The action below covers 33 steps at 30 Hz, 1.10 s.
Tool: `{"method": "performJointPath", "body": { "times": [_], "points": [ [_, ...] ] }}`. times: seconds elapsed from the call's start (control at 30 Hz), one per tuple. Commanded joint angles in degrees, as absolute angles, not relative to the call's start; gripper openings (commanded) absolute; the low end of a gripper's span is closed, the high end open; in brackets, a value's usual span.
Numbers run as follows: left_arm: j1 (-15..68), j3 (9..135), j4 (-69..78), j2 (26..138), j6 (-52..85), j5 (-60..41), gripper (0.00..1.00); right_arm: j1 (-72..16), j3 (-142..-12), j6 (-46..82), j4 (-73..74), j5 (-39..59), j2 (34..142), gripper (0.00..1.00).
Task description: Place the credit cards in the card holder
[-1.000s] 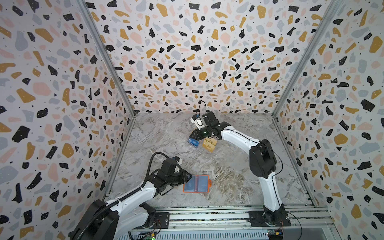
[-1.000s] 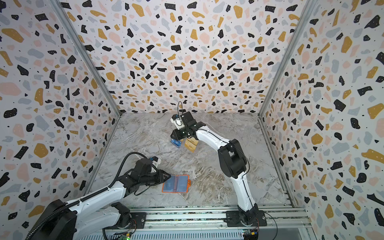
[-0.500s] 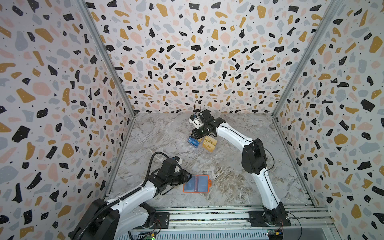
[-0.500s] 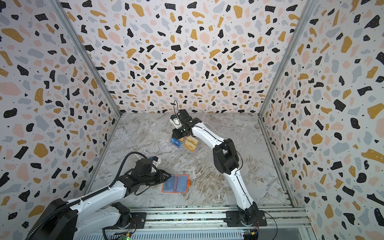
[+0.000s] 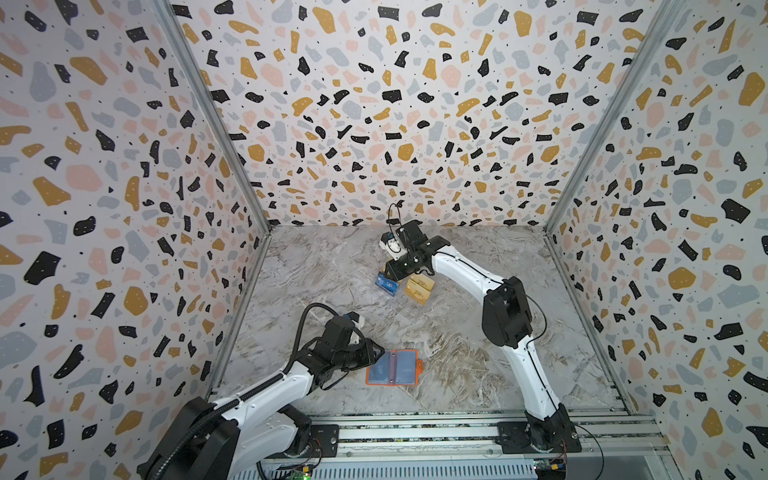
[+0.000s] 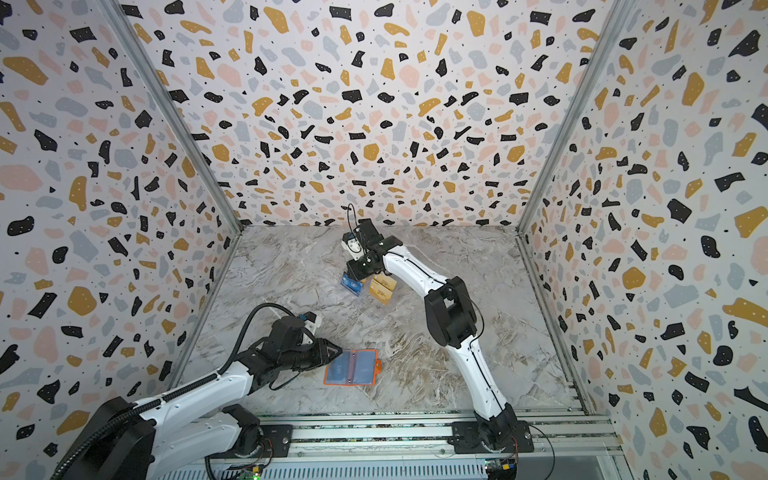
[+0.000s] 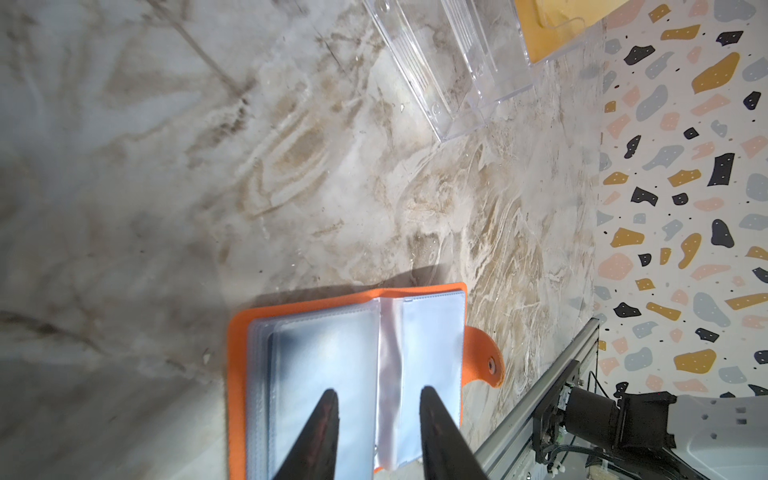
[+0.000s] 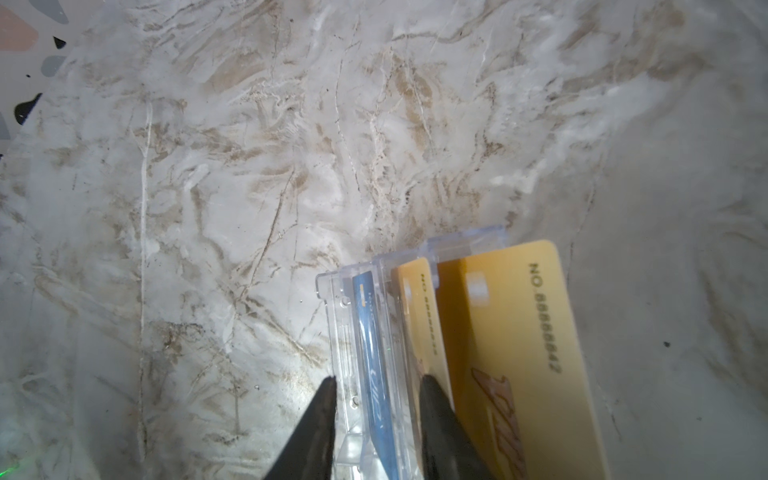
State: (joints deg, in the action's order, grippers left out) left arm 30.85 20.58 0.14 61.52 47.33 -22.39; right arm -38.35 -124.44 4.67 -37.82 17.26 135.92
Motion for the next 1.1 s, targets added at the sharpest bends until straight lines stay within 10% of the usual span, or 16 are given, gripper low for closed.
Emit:
{"method": "performJointPath", "body": {
  "times": [0.0, 1.07],
  "points": [
    [30.9, 20.0, 1.3, 61.5, 47.0, -21.7, 0.35, -39.4, -127.4, 3.4, -40.3, 16.8, 137.1, 0.35],
    [30.9, 18.7, 1.2, 62.3, 47.0, -21.0, 0.37, -41.0, -128.3, 0.9, -40.2, 14.9, 135.2, 0.11]
  ]
}}
